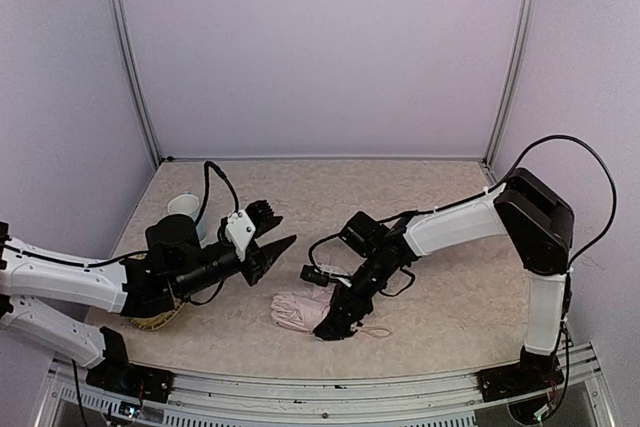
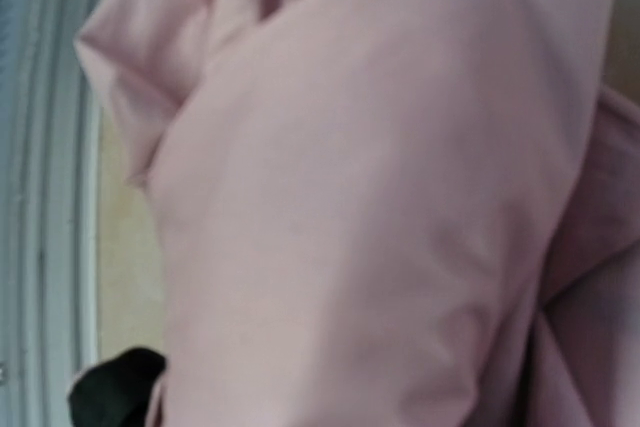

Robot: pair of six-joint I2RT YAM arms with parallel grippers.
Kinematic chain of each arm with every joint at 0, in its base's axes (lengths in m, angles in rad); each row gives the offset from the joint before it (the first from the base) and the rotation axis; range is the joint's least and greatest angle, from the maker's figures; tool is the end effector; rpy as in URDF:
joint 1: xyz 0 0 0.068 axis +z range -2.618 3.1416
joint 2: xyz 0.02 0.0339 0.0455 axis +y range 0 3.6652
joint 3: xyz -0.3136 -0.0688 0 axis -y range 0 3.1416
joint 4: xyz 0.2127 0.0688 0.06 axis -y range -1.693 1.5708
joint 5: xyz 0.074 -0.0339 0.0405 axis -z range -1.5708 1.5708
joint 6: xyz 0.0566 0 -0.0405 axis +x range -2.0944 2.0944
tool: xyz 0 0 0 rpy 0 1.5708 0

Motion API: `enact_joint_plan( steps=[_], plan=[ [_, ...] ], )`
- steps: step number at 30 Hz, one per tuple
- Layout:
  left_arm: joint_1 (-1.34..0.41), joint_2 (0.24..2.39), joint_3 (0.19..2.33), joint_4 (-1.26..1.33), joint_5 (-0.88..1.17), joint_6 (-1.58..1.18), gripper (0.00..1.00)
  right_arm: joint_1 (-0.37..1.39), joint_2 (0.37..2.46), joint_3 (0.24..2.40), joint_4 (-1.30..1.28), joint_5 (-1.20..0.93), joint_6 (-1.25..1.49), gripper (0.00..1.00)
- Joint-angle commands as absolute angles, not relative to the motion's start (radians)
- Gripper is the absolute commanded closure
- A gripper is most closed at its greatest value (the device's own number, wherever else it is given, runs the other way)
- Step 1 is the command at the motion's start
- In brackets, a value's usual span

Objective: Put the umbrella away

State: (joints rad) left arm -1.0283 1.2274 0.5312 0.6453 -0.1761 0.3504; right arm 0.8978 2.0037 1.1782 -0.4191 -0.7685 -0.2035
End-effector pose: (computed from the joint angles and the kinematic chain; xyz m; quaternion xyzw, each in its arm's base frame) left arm 0.1353 -0.2053 0.3118 0.4125 0.5957 -0.1680 0.6684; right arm 0.2040 0.3190 0.1739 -0.5305 0.7477 0.3990 0.0157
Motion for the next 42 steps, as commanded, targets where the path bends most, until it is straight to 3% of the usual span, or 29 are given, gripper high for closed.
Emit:
enact_joint_plan(
  steps=[1, 4, 11, 14, 19, 26, 31, 35, 39, 42],
  plan=[
    [-1.142, 1.174, 0.394, 0.517, -0.002, 0.435, 0.49, 0.863, 2.147, 1.152, -0.725, -0.726, -0.238, 1.00],
    [-1.191, 1.221, 0.384, 0.451, -0.002, 0.524, 0.34, 0.855, 2.180, 1.199, -0.777, -0.756, -0.281, 1.00],
    [-1.168, 1.472, 0.527, 0.377, -0.053, 0.699, 0.20, 0.823, 2.220, 1.247, -0.860, -0.781, -0.331, 1.00],
    [-1.137, 1.578, 0.585, 0.384, -0.085, 0.709, 0.19, 0.820, 2.230, 1.244, -0.860, -0.796, -0.330, 1.00],
    [-1.052, 1.637, 0.633, 0.312, 0.140, 0.724, 0.19, 0.821, 2.194, 1.216, -0.851, -0.797, -0.324, 1.00],
    [-1.034, 1.750, 0.654, 0.299, 0.206, 0.697, 0.19, 0.813, 2.176, 1.217, -0.851, -0.802, -0.332, 1.00],
    [-0.990, 1.795, 0.676, 0.288, 0.289, 0.637, 0.27, 0.812, 2.177, 1.218, -0.821, -0.815, -0.320, 1.00],
    [-0.989, 1.806, 0.680, 0.278, 0.313, 0.609, 0.47, 0.810, 2.161, 1.223, -0.785, -0.827, -0.298, 1.00],
    [-0.989, 1.824, 0.683, 0.277, 0.346, 0.578, 0.63, 0.802, 2.133, 1.230, -0.758, -0.809, -0.273, 0.82],
    [-0.989, 1.845, 0.692, 0.263, 0.350, 0.550, 0.66, 0.792, 2.105, 1.224, -0.714, -0.805, -0.244, 0.70]
  ],
)
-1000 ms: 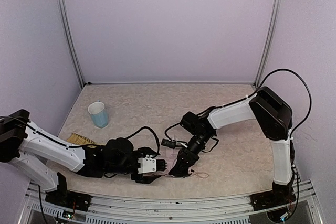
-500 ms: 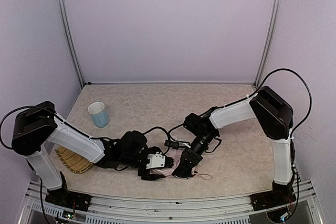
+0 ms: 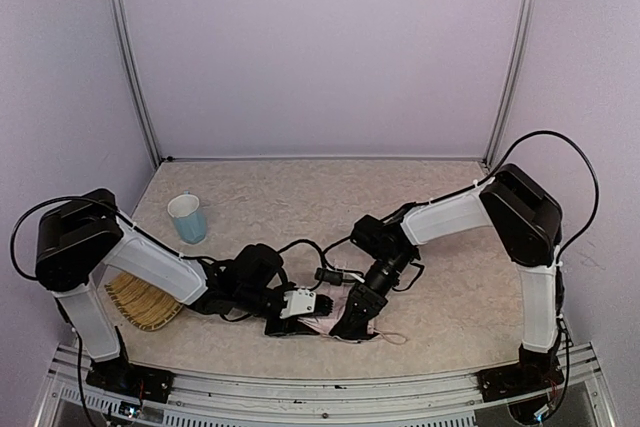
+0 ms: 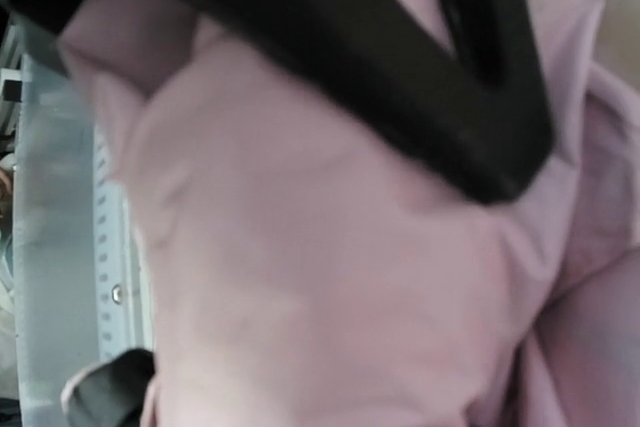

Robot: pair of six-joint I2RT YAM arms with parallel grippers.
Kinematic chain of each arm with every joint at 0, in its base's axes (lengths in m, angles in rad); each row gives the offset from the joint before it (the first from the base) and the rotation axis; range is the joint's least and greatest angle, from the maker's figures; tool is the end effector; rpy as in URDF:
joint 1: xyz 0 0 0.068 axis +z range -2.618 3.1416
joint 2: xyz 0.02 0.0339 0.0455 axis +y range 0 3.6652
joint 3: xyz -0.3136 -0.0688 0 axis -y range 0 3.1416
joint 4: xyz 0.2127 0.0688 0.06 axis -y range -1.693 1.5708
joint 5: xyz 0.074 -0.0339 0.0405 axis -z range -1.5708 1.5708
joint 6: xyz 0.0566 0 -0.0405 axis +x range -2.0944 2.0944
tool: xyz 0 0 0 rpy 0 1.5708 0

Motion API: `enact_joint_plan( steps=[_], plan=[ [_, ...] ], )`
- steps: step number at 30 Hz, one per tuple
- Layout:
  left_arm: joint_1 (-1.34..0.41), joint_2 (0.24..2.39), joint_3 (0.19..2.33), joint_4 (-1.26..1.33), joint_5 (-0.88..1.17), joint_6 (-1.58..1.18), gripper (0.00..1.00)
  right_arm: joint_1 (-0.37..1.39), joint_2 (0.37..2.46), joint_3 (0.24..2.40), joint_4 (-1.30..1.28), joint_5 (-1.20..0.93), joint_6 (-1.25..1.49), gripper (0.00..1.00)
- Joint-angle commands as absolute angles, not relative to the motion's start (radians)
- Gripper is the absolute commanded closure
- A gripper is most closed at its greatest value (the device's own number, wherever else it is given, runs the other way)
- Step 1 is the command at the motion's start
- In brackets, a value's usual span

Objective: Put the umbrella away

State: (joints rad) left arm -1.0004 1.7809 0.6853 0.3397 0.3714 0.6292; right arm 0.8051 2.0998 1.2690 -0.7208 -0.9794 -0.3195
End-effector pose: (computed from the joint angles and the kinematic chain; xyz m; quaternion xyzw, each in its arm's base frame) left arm 0.1600 -0.2874 0.1716 0.7067 0.5658 -0.2385 0.3515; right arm 0.2212 0.2979 0.1621 0.4743 -0.7442 -0.4586 0.1049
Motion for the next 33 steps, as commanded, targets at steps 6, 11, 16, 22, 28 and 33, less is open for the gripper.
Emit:
enact_joint_plan(
  steps=[6, 11, 16, 22, 28, 33],
  plan=[
    [-0.987, 1.869, 0.739, 0.178, 0.325, 0.530, 0.76, 0.779, 2.044, 1.195, -0.625, -0.792, -0.183, 0.37],
    [-0.974, 1.865, 0.745, 0.138, 0.333, 0.521, 0.84, 0.766, 1.970, 1.146, -0.535, -0.770, -0.138, 0.29],
    [-0.958, 1.876, 0.752, 0.119, 0.366, 0.506, 0.94, 0.756, 1.902, 1.110, -0.479, -0.754, -0.135, 0.21],
    [-0.949, 1.892, 0.773, 0.092, 0.388, 0.481, 0.97, 0.744, 1.785, 1.036, -0.430, -0.718, -0.150, 0.18],
    [-0.938, 1.937, 0.833, 0.008, 0.454, 0.475, 0.98, 0.752, 1.578, 0.951, -0.354, -0.547, -0.146, 0.17],
    [-0.921, 2.022, 0.958, -0.165, 0.573, 0.463, 0.98, 0.904, 1.334, 0.809, -0.161, -0.397, -0.278, 0.16]
  ],
)
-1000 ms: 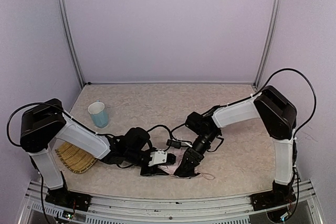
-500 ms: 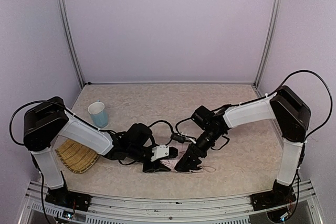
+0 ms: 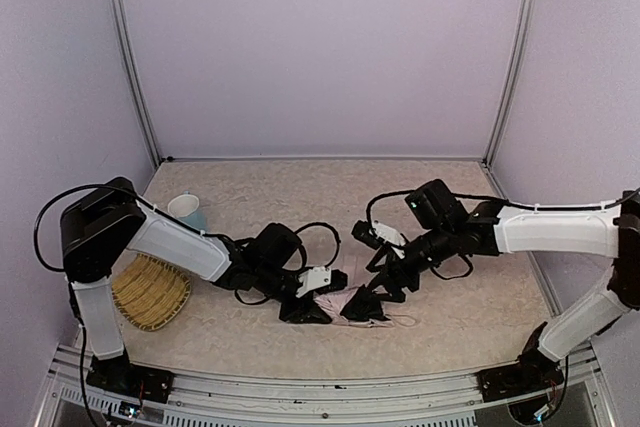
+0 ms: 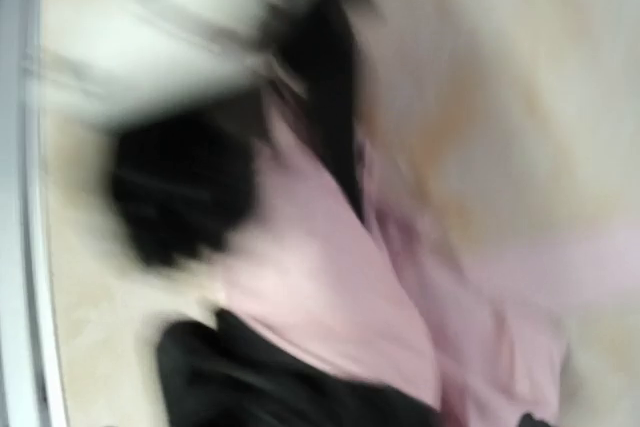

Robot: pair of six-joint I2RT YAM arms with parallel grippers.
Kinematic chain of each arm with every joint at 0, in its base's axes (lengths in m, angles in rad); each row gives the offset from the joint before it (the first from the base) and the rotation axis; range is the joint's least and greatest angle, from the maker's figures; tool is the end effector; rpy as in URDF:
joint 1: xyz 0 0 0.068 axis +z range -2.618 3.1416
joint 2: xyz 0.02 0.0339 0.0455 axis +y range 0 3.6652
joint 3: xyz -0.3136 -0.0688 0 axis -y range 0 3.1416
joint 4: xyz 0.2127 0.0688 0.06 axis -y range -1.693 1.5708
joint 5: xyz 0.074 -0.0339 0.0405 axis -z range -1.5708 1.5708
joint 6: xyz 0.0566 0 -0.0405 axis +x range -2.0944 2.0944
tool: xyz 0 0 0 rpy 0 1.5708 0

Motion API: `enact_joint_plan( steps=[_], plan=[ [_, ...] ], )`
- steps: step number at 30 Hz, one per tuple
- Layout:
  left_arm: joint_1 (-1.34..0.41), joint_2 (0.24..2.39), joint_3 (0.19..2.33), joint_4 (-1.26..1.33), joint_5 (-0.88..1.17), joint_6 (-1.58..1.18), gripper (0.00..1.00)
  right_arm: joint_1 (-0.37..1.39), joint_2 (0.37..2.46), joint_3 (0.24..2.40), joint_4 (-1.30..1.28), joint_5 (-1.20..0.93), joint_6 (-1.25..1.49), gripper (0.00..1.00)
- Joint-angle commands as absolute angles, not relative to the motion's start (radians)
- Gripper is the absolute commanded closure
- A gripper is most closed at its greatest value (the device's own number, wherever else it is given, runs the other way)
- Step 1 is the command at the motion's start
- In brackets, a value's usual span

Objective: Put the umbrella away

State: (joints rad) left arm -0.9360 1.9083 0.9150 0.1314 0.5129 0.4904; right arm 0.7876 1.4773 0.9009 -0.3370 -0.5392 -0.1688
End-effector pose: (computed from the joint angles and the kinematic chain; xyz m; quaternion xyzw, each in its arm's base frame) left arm 0.1974 -0.3148 0.1703 0.6601 0.6285 -0.3062 0.2749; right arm 0.1746 0.2166 0.2631 -0.4961 0.7704 0.3349 0.2196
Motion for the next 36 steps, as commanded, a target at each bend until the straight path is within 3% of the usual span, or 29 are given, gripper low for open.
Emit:
enact_joint_plan(
  steps=[1, 5, 9, 15, 18, 21, 23, 27, 31, 32, 33, 36],
  plan=[
    [-0.915, 2.039, 0.981, -0.194, 0.592, 0.459, 0.98, 0.957, 1.303, 0.769, -0.120, -0.350, -0.328, 0.15],
    [-0.878, 2.083, 1.044, -0.279, 0.664, 0.457, 0.98, 1.102, 1.288, 0.662, -0.015, -0.095, -0.490, 0.14],
    [-0.849, 2.093, 1.069, -0.316, 0.712, 0.471, 0.98, 1.139, 1.385, 0.662, -0.025, 0.091, -0.567, 0.13],
    [-0.850, 2.127, 1.116, -0.382, 0.744, 0.499, 0.98, 1.140, 1.541, 0.712, -0.010, 0.207, -0.600, 0.11],
    [-0.850, 2.138, 1.128, -0.399, 0.757, 0.505, 0.98, 1.140, 1.612, 0.742, -0.053, 0.185, -0.582, 0.19],
    [-0.848, 2.143, 1.134, -0.410, 0.758, 0.506, 0.96, 1.140, 1.655, 0.770, -0.101, 0.134, -0.534, 0.40],
    [-0.846, 2.130, 1.137, -0.401, 0.746, 0.489, 0.84, 1.140, 1.655, 0.771, -0.109, 0.092, -0.501, 0.59],
    [-0.816, 2.022, 1.060, -0.159, 0.696, 0.385, 0.55, 1.140, 1.634, 0.747, -0.122, 0.017, -0.448, 0.76],
    [-0.783, 1.857, 0.892, 0.183, 0.699, 0.270, 0.32, 1.140, 1.643, 0.748, -0.163, -0.058, -0.393, 0.83],
    [-0.783, 1.809, 0.837, 0.276, 0.700, 0.251, 0.19, 1.140, 1.653, 0.753, -0.178, -0.065, -0.385, 0.85],
    [-0.786, 1.761, 0.780, 0.366, 0.696, 0.238, 0.13, 1.140, 1.663, 0.758, -0.197, -0.072, -0.380, 0.86],
    [-0.798, 1.624, 0.616, 0.583, 0.646, 0.235, 0.11, 1.136, 1.690, 0.783, -0.264, -0.109, -0.374, 0.89]
  ],
)
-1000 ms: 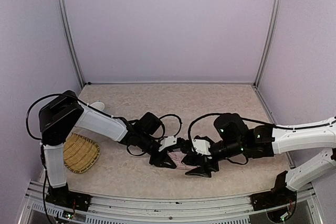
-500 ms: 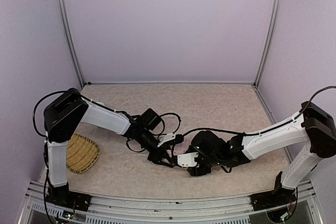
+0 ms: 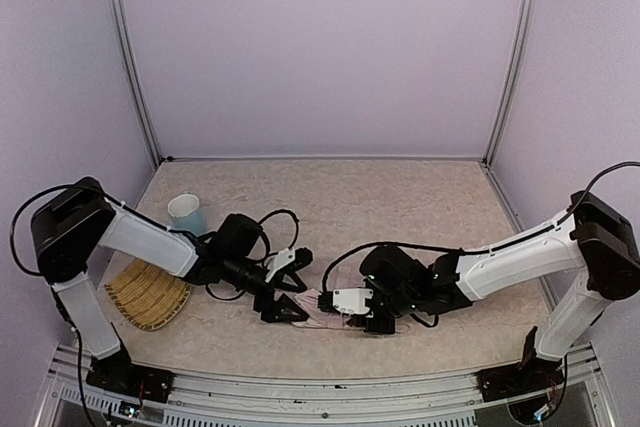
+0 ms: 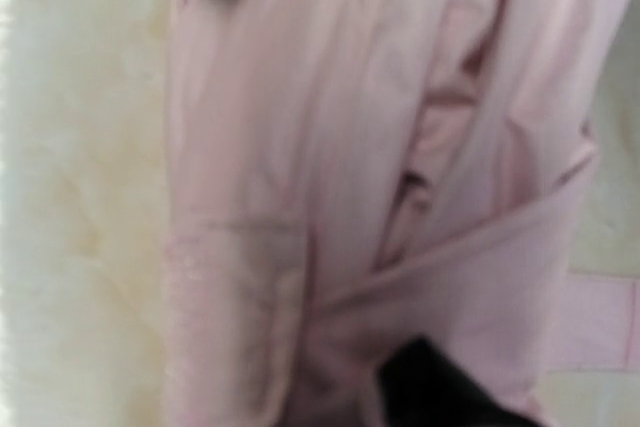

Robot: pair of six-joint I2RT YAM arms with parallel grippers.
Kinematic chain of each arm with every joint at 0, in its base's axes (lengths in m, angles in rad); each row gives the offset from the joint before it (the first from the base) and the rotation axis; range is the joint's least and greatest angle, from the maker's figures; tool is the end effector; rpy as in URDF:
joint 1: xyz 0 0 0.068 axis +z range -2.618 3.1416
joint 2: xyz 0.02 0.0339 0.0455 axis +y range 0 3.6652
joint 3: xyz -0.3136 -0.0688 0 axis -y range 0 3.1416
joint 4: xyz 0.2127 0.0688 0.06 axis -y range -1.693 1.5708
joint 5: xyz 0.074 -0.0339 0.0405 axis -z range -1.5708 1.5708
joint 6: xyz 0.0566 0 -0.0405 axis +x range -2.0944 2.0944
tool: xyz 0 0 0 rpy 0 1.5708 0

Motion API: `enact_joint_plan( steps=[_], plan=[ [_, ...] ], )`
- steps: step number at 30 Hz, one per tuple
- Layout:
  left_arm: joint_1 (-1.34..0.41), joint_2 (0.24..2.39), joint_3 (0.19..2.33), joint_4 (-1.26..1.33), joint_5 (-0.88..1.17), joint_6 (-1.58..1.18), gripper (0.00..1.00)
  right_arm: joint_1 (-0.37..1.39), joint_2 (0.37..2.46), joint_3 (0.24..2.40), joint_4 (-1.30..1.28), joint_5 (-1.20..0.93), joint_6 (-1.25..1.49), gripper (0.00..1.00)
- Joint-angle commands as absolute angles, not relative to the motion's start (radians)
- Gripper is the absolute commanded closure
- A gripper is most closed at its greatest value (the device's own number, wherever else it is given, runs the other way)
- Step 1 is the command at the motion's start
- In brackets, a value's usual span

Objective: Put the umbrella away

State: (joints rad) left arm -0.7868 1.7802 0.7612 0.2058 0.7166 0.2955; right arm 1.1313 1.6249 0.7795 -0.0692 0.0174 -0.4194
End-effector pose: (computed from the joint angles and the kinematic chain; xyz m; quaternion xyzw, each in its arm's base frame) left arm 0.2053 -0.2585 0.1858 0.5594 0.6790 -0.4003 0.2567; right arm 0.1297 0.2735 0.2038 -0.6606 0.6780 0.1046 0.3049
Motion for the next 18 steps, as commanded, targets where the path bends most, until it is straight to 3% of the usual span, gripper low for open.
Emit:
enact_joint_plan(
  steps=[1, 8, 18],
  plan=[
    [-0.805, 1.585, 0.567, 0.626, 0.618, 0.251, 0.12, 1.132, 1.698, 0.795, -0.289, -0.129, -0.373, 0.89],
    [-1.016, 1.428, 0.424, 0.591, 0.332, 0.461, 0.22, 1.102, 1.769, 0.885, -0.480, -0.308, -0.346, 0.87],
    [-1.116, 1.563, 0.441, 0.554, 0.125, 0.540, 0.15, 1.080, 1.813, 0.929, -0.572, -0.383, -0.324, 0.85]
  ],
)
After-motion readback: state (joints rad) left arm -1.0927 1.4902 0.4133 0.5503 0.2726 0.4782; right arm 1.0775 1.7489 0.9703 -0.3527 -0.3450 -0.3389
